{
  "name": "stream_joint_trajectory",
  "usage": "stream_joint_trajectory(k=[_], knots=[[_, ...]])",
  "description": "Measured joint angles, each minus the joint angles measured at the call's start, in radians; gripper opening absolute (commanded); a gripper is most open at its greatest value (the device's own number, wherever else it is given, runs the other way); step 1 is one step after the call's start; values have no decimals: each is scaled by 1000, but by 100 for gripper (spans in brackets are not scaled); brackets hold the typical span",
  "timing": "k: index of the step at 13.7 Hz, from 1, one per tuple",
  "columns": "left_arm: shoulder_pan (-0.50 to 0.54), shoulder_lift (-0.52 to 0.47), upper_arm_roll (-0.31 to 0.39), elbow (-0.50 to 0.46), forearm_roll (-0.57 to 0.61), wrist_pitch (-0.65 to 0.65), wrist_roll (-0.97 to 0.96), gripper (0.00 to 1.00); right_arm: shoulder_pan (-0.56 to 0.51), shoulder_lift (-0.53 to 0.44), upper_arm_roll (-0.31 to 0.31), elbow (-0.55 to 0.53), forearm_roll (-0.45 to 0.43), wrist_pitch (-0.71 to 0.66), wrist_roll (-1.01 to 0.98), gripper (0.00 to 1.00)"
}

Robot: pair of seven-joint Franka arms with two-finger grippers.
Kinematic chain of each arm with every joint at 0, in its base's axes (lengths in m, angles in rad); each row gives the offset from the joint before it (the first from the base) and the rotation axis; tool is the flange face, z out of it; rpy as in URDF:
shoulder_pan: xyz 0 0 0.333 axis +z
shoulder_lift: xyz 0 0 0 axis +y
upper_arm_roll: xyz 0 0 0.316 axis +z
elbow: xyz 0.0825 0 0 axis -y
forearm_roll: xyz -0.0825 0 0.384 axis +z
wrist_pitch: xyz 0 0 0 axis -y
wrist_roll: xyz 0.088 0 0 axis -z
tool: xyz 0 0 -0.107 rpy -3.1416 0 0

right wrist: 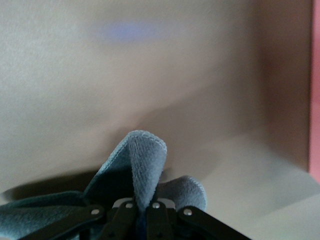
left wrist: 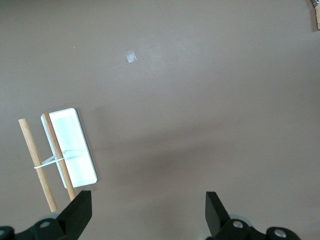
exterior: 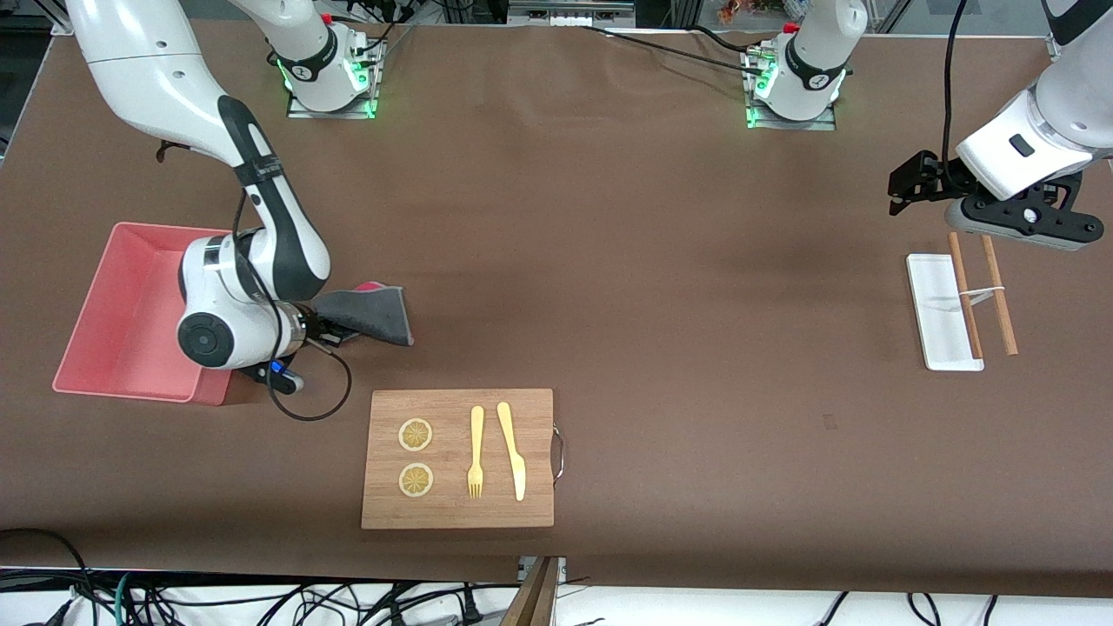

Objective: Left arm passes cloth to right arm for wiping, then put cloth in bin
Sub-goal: 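Carry the cloth over the pink bin with the right gripper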

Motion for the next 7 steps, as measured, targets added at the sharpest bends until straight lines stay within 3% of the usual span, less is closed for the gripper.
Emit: stream_joint_trajectory(k=[3, 7], knots=[[0, 0, 0, 1, 0, 0, 0, 100, -8, -100, -1, 38, -2, -111, -43, 0], [1, 0, 1, 1, 0, 0, 0, 100, -72, -270, -7, 154, -49, -413, -236, 0]])
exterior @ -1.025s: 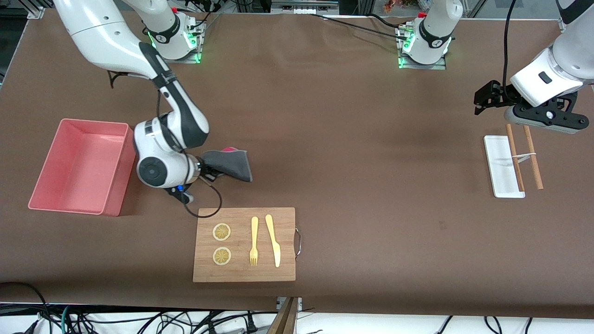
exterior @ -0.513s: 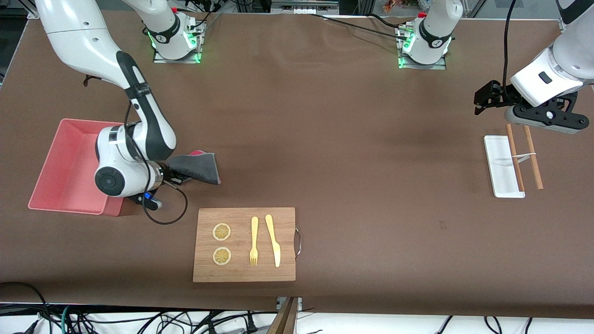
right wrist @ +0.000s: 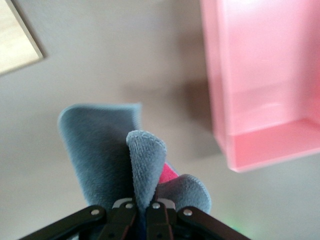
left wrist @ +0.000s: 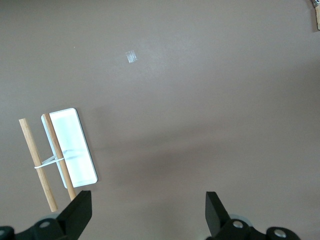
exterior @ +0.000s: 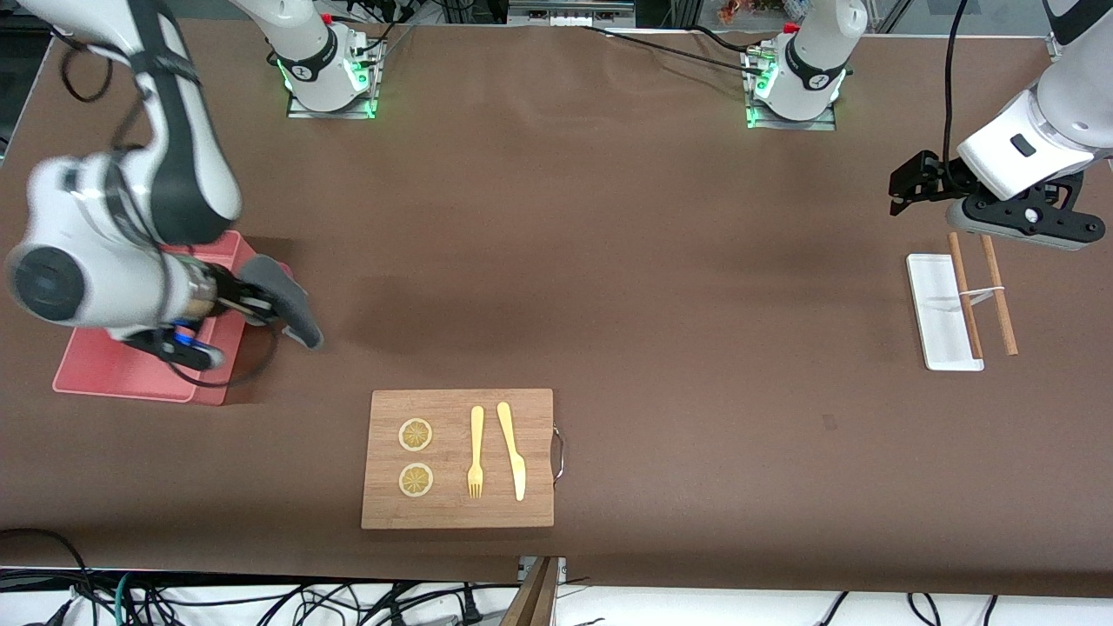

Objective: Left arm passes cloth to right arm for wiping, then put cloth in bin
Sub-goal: 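Carry the cloth over the pink bin with the right gripper, then lower the cloth into the bin and open the right gripper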

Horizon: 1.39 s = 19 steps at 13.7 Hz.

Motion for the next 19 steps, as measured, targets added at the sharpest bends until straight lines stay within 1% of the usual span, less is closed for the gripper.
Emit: stream_joint_trajectory(k=[2, 3, 6, 9, 12, 15, 18, 19], knots=[[0, 0, 0, 0, 0, 0, 0, 100, -50, -26, -22, 45, -49, -85, -148, 0], [0, 0, 0, 0, 0, 0, 0, 100, -66, -27, -52, 53, -70, -94, -232, 0], [1, 0, 0, 0, 0, 0, 0, 100, -98, 0, -157, 51, -101, -79, -442, 0], [1, 0, 0, 0, 0, 0, 0, 100, -122, 44, -207, 23, -109, -32, -529, 0], [2, 0, 0, 0, 0, 0, 0, 100, -148, 101, -223, -32, -115, 64, -569, 0], [2, 0, 0, 0, 0, 0, 0, 100, -171, 165, -224, -102, -115, 207, -585, 0], [2, 0, 0, 0, 0, 0, 0, 100, -171, 227, -222, -146, -99, 332, -585, 0], [2, 0, 0, 0, 0, 0, 0, 100, -171, 243, -222, -160, -87, 372, -585, 5]])
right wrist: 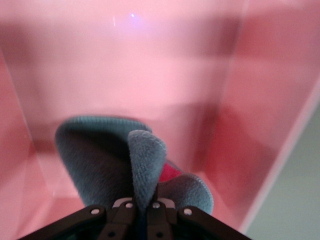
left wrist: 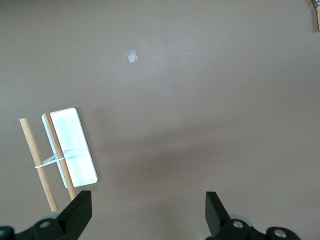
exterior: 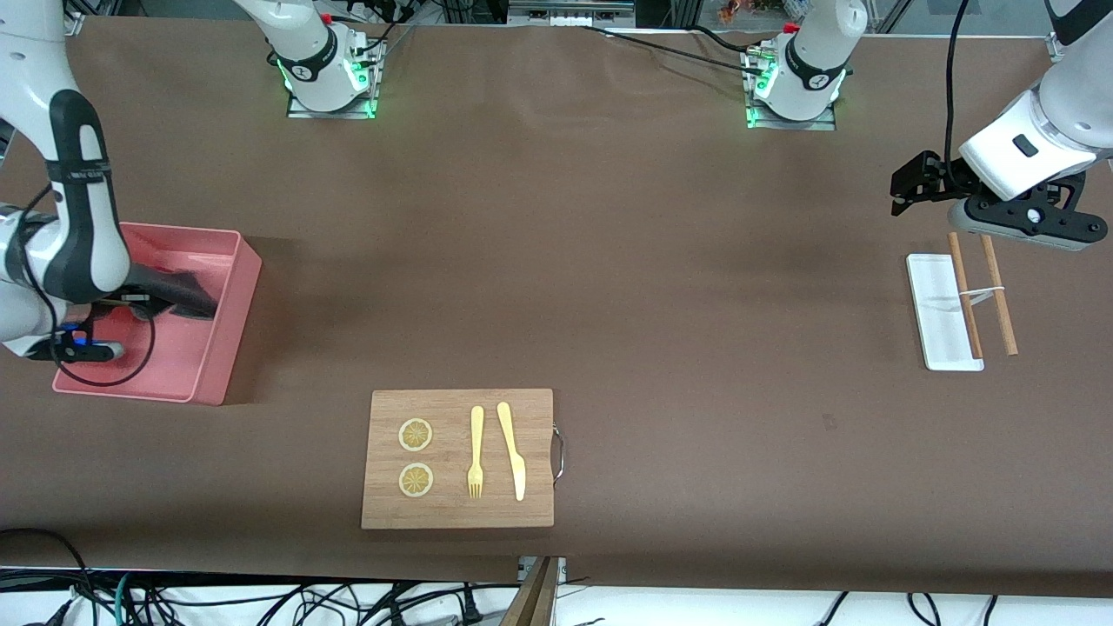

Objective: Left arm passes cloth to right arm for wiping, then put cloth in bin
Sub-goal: 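Lower the cloth into the bin and open the right gripper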

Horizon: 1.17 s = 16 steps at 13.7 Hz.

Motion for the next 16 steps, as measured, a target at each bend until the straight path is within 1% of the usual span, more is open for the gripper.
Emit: stream_joint_trajectory(k=[1, 2, 3, 5, 7, 8, 10, 11, 13, 16], knots=[[0, 0, 0, 0, 0, 0, 0, 100, 0, 15, 0, -12, 6, 39, 0, 43], [0, 0, 0, 0, 0, 0, 0, 100, 0, 26, 0, -19, 8, 71, 0, 92], [0, 0, 0, 0, 0, 0, 0, 100, 0, 34, 0, -21, 8, 90, 0, 100], [0, 0, 0, 0, 0, 0, 0, 100, 0, 32, 0, -17, 8, 98, 0, 100], [0, 0, 0, 0, 0, 0, 0, 100, 0, -2, 0, -5, 8, 99, 0, 100], [0, 0, 0, 0, 0, 0, 0, 100, 0, -38, 0, 2, 8, 84, 0, 100], [0, 0, 0, 0, 0, 0, 0, 100, 1, -135, 6, 25, 8, -4, -4, 100], [0, 0, 0, 0, 0, 0, 0, 100, 1, -194, 24, 41, 8, -65, -7, 100], [0, 0, -1, 0, 0, 0, 0, 100, 4, -298, 82, 71, 8, -171, -7, 100], [0, 0, -1, 0, 0, 0, 0, 100, 11, -398, 162, 78, 8, -236, -6, 100]])
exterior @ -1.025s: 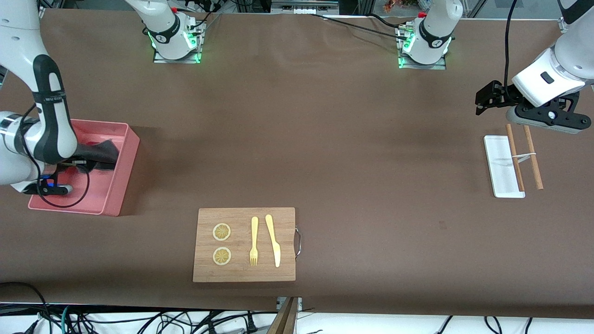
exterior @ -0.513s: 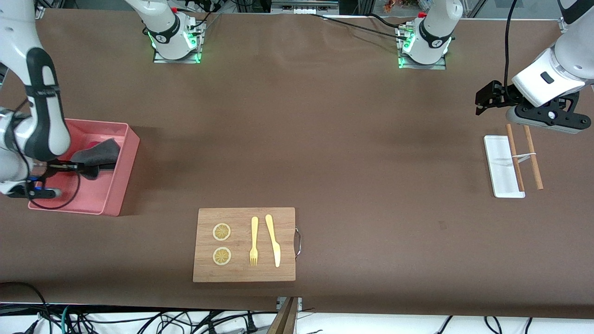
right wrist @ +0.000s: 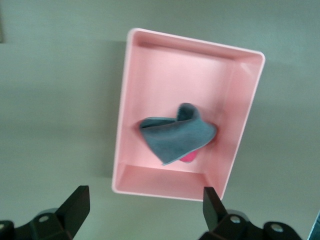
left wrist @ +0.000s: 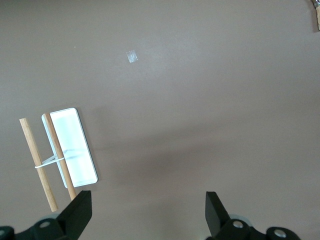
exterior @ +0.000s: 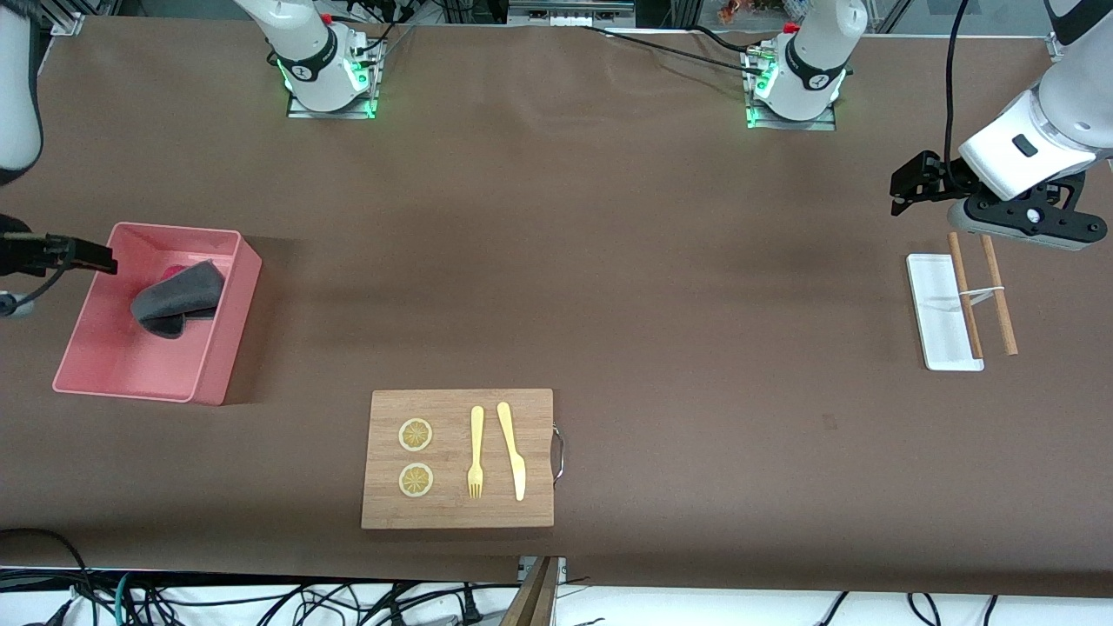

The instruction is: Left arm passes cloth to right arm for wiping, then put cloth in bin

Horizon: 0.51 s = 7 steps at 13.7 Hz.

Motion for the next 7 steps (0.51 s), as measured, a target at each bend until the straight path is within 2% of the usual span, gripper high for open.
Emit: stream_joint_trajectory(k=[4, 7], knots=[[0, 0, 0, 0, 0, 0, 0, 100, 5, -71, 121, 2, 0, -52, 1, 100], [0, 0, 0, 0, 0, 0, 0, 100, 5, -93, 142, 51, 0, -51, 0, 100]])
